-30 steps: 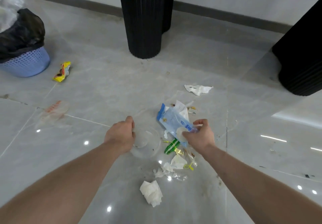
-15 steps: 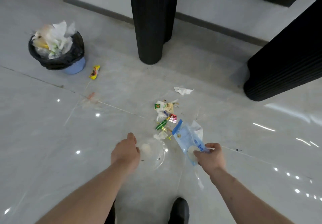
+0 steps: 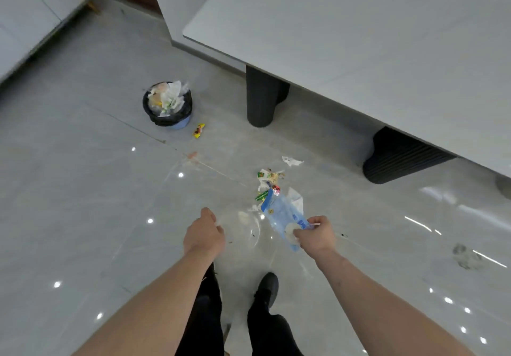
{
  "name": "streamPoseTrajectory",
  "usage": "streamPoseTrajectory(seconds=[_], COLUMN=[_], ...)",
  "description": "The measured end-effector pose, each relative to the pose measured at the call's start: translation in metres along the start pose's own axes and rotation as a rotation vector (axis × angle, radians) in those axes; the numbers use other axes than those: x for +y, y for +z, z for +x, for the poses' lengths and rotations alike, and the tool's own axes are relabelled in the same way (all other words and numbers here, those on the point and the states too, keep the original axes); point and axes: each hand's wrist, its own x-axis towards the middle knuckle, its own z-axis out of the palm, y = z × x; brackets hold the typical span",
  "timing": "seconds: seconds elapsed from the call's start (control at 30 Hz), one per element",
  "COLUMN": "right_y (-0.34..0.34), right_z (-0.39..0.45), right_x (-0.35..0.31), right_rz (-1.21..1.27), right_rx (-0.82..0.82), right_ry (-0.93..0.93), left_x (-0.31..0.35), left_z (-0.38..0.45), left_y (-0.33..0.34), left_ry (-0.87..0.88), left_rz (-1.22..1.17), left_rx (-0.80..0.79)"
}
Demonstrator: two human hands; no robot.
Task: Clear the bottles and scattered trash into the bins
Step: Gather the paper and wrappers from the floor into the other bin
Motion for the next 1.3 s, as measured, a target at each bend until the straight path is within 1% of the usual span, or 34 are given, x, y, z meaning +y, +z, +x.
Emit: streamPoseTrajectory(seconds=[0.13, 0.27, 0.6, 0.73, 1.03, 1.23, 1.3], right_y=[0.007, 0.030, 0.113, 0.144, 0.207, 0.260, 0.274], right_z=[-0.031, -0.047, -0.087, -0.099, -0.078, -0.054, -0.048], right_x=[-0.039, -0.080, -0.191, -0.229, -0.325, -0.386, -0.409], right_rz=[-0.038, -0.067, -0.051, -0.045, -0.057, -0.078, -0.085], right_rx=[-0.043, -0.085, -0.052, -0.029, -0.033, -0.113, -0.113], right_ry=[-0.049, -0.109, -0.195, -0.216, -0.250, -0.232, -0.234], left_x=[-0.009, -0.027, -0.082, -0.099, -0.116, -0.126, -0.128], left_z=[-0.018, -0.013, 0.050, 0.077, 0.161, 0.220, 0.238], left_y=[-0.046, -0.088, -0.195, -0.236, -0.311, -0.363, -0.382], left_ry=[-0.051, -0.089, -0.035, -0.042, -0.037, -0.087, -0.098], left_rz=[-0.051, -0.099, -0.101, -0.095, -0.112, -0.108, -0.104], left_rx=[0.066, 0.127, 0.206, 0.220, 0.232, 0.268, 0.286])
